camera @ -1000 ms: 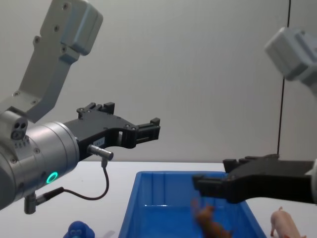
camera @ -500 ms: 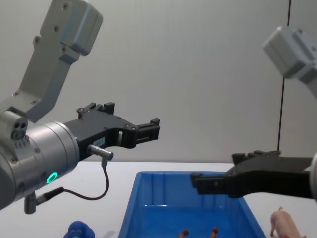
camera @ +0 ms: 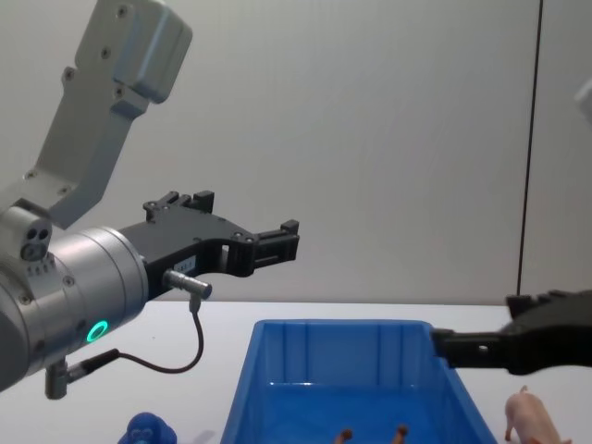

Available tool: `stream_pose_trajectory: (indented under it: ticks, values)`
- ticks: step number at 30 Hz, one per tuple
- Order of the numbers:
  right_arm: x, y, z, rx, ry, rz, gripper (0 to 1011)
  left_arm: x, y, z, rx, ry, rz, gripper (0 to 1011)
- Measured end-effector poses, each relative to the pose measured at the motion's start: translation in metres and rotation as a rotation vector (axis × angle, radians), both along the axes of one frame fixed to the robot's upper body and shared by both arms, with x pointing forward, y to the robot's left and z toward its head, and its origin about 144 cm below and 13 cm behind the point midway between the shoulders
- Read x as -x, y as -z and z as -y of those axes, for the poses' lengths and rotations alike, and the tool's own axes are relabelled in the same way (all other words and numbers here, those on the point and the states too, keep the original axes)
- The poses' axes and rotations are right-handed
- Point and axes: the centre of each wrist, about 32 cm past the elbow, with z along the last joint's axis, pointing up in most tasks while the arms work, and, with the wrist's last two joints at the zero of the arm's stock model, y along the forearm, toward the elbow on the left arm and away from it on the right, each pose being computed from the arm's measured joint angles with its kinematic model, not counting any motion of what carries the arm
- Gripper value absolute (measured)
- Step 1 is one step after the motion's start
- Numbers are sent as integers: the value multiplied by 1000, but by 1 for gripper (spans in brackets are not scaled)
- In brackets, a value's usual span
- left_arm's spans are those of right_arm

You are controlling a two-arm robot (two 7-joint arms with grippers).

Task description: Pick up the two dolls from the table and place them into the box.

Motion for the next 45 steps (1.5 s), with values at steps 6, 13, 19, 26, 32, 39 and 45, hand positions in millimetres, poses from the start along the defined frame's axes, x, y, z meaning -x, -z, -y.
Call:
stream_pose_trajectory:
  ticks: [6,13,19,26,32,39,45]
  values:
    - [1,4,13,14,28,-24,1001,0,0,0,0,0,0,1002]
    - [2,9,23,32,52,-59,1001,0,0,0,0,0,0,1002]
    - [2,14,27,48,66,-95,1001,0,0,0,0,0,0,1002]
    - [1,22,26,67,78,-133,1001,0,0,0,0,0,0,1002]
    - [-2,29,23,80,93,-167,1001,0,0,0,0,0,0,1002]
    - [-7,36,17,92,116,-200,1001,0,0,0,0,0,0,1002]
    - [-10,41,12,103,136,-220,960,0,0,0,0,0,0,1002]
